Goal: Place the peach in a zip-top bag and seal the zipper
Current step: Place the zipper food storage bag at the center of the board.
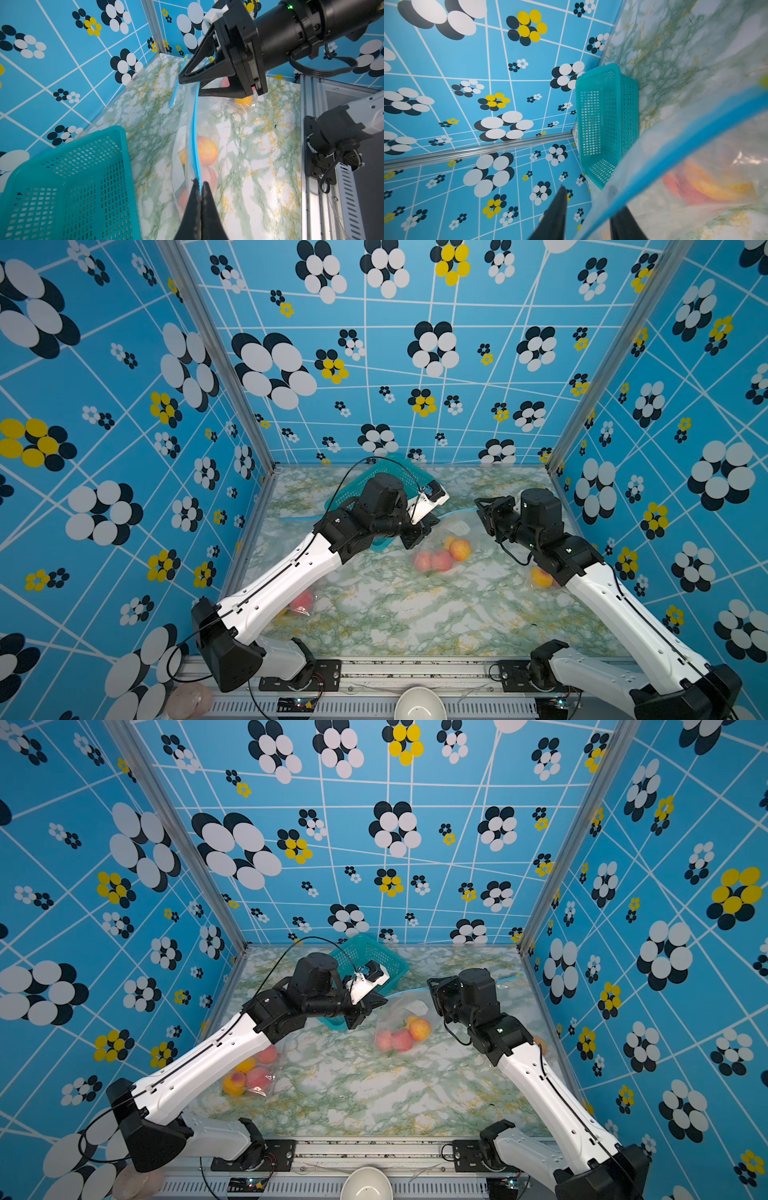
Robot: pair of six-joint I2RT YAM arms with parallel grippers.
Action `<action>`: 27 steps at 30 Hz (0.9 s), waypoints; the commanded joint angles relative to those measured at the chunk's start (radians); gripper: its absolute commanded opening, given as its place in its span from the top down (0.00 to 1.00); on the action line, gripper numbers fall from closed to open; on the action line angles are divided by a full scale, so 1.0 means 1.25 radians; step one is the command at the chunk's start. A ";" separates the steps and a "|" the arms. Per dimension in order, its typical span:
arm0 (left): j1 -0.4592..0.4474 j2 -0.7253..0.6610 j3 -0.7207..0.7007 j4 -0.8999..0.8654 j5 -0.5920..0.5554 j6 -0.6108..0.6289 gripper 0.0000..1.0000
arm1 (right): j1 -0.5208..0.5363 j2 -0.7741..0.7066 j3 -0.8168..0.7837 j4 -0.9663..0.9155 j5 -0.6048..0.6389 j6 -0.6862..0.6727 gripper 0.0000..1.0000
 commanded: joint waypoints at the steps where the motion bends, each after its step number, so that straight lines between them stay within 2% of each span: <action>1: -0.002 -0.019 -0.012 0.014 -0.020 0.021 1.00 | -0.012 0.001 -0.022 0.004 0.017 -0.005 0.82; 5: -0.002 -0.009 -0.008 0.028 -0.012 0.004 1.00 | -0.024 -0.025 -0.019 -0.021 0.039 -0.037 1.00; 10: -0.028 -0.008 0.002 0.022 0.051 -0.010 1.00 | -0.024 -0.082 0.022 -0.118 0.068 -0.112 1.00; 15: -0.104 -0.026 0.011 0.012 0.115 -0.026 1.00 | -0.024 -0.179 0.047 -0.262 0.081 -0.121 1.00; 20: -0.180 -0.029 0.005 0.048 0.166 -0.084 1.00 | -0.022 -0.275 0.078 -0.372 0.124 -0.103 1.00; 24: -0.185 -0.026 -0.022 0.099 0.158 -0.148 1.00 | -0.020 -0.275 0.070 -0.377 0.150 -0.101 1.00; 27: -0.155 0.011 -0.044 0.118 0.145 -0.181 1.00 | -0.021 -0.218 0.034 -0.323 0.179 -0.127 1.00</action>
